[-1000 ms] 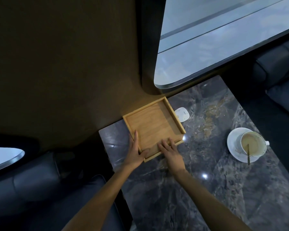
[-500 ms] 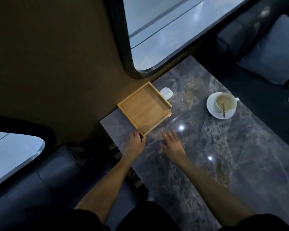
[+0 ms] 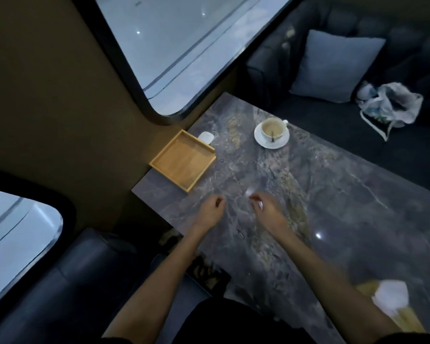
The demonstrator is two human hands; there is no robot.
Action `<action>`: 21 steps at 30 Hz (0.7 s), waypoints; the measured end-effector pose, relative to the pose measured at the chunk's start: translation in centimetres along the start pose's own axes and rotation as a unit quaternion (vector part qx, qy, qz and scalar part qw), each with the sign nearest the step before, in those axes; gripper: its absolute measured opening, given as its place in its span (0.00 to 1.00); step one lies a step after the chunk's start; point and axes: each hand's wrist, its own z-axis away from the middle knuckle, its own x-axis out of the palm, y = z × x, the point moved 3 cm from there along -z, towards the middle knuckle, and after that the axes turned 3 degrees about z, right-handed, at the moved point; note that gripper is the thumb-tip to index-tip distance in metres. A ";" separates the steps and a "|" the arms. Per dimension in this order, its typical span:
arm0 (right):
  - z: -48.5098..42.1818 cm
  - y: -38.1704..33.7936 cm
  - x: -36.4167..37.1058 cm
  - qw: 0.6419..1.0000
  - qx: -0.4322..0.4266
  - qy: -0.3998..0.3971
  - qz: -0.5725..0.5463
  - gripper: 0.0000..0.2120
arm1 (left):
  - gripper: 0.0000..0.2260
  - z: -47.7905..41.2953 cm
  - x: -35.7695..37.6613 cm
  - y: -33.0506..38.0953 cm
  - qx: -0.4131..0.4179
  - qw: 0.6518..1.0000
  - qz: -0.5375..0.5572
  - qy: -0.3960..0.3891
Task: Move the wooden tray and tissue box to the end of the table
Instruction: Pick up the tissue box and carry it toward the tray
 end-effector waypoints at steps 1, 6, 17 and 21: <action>1.1 0.8 -0.9 1.000 0.004 0.013 -0.009 0.08 | 0.12 0.9 0.9 0.8 0.008 1.000 0.010 -0.004; 8.2 6.4 -6.6 0.996 0.013 0.069 -0.057 0.07 | 0.12 6.6 8.0 4.9 0.055 0.997 0.012 -0.054; 29.3 24.7 -19.4 0.990 0.047 0.118 -0.058 0.10 | 0.12 23.7 32.0 9.4 0.050 0.995 0.021 -0.082; 35.1 29.8 -22.4 0.988 0.102 0.100 -0.063 0.10 | 0.11 28.0 37.3 10.0 0.026 0.997 0.048 -0.051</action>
